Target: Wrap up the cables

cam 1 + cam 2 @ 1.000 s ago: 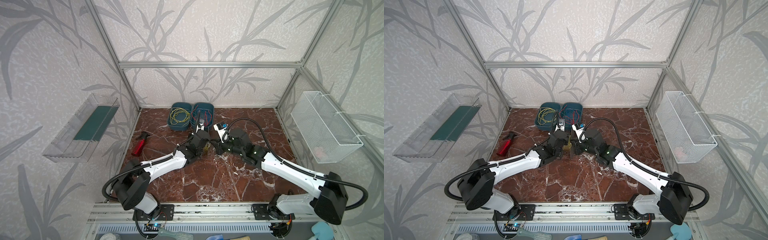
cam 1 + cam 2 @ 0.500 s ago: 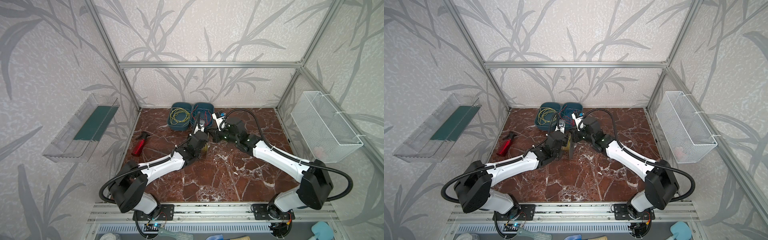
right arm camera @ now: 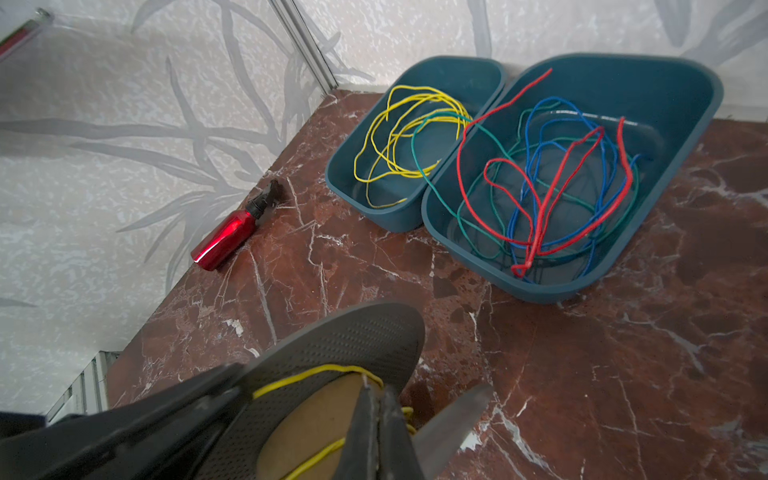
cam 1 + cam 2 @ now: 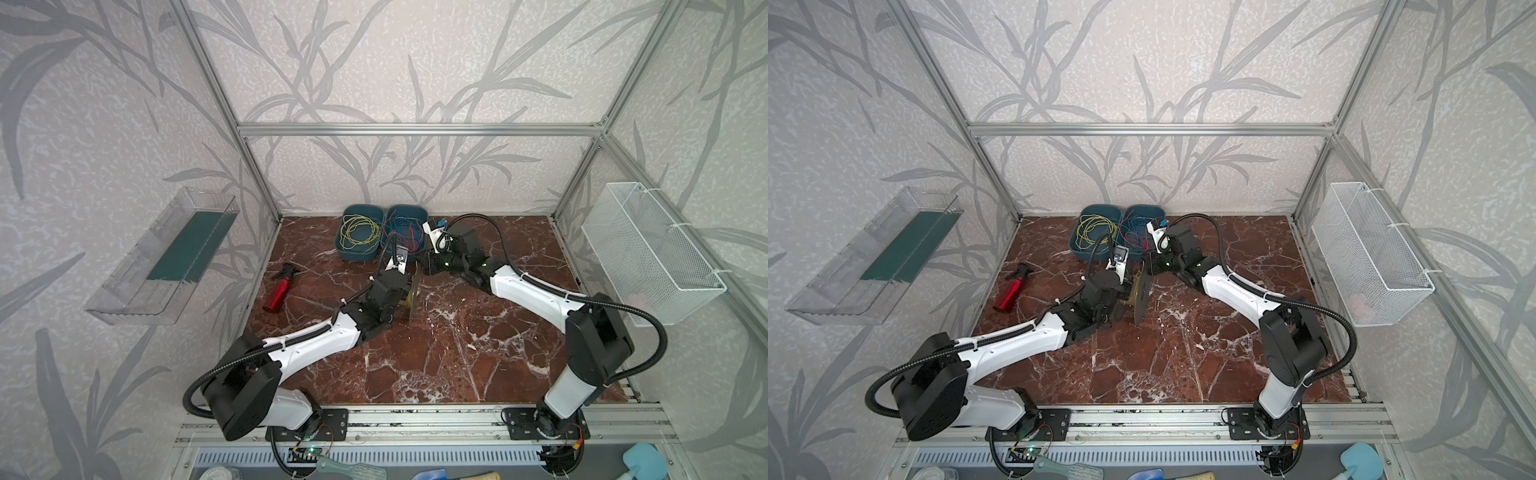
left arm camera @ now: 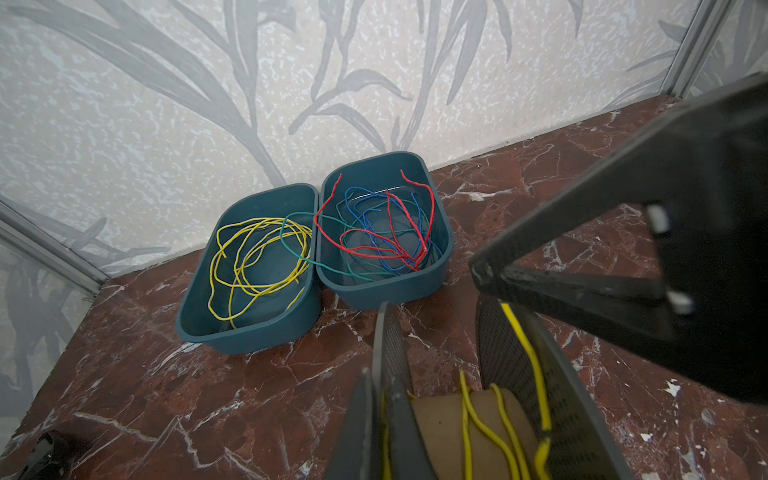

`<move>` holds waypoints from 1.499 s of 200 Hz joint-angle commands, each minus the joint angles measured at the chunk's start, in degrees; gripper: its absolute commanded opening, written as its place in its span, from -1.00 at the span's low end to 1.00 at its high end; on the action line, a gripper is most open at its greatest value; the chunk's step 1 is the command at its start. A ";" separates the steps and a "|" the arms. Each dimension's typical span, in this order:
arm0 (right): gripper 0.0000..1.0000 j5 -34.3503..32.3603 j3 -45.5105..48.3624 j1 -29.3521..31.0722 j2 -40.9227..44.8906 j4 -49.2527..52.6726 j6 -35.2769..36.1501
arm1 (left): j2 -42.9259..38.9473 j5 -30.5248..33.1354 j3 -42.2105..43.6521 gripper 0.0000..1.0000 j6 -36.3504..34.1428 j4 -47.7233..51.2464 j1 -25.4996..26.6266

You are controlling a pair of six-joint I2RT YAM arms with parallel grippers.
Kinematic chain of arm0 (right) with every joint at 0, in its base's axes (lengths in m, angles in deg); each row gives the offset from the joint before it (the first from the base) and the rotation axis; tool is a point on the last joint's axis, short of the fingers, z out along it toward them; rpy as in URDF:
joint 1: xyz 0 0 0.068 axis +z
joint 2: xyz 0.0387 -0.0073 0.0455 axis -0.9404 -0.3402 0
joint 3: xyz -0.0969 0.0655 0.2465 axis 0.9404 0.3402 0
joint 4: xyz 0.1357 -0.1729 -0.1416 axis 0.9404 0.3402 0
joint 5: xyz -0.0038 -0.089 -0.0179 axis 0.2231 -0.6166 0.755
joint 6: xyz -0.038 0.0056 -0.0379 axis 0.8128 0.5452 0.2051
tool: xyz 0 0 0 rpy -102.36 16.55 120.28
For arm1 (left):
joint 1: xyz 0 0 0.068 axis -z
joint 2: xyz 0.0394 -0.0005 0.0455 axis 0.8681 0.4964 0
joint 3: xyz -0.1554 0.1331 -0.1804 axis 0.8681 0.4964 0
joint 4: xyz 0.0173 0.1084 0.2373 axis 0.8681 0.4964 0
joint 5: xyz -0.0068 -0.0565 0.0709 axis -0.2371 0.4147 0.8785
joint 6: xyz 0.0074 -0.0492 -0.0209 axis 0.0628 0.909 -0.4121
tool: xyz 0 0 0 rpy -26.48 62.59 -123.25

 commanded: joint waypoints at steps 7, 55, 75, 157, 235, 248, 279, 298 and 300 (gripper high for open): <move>-1.00 0.90 -1.93 -2.73 -2.56 -2.96 -0.45 | -2.02 -4.15 3.95 -1.00 -3.09 3.54 0.78; -1.00 4.06 -0.48 -4.49 -4.18 -5.23 -1.89 | -2.83 -4.45 4.86 -1.00 -4.34 1.96 0.82; -1.00 3.93 1.46 -4.60 -2.22 -6.41 -2.35 | -1.75 -3.84 3.85 -1.00 -4.11 2.08 0.76; -0.83 5.22 16.23 -5.44 10.93 -4.14 -4.75 | 1.53 -3.88 9.29 -1.00 -2.62 -8.17 1.09; -0.21 6.37 21.10 -8.30 16.84 0.35 -4.53 | -1.79 -9.74 9.70 -1.00 1.12 -6.40 1.21; -0.11 7.50 21.88 -9.05 16.70 -0.19 -5.52 | -2.42 -10.56 9.84 -1.00 2.70 -6.04 1.18; 0.04 12.63 25.27 -11.86 16.56 -4.90 -9.83 | -4.68 -12.05 12.14 -1.00 8.04 -8.00 1.11; 0.08 15.28 27.01 -14.33 16.99 -7.21 -12.26 | -6.88 -13.16 13.29 -1.00 10.06 -8.38 1.00; 0.08 15.48 27.17 -14.56 17.03 -7.32 -12.41 | -7.12 -13.27 13.37 -1.00 10.32 -8.33 1.00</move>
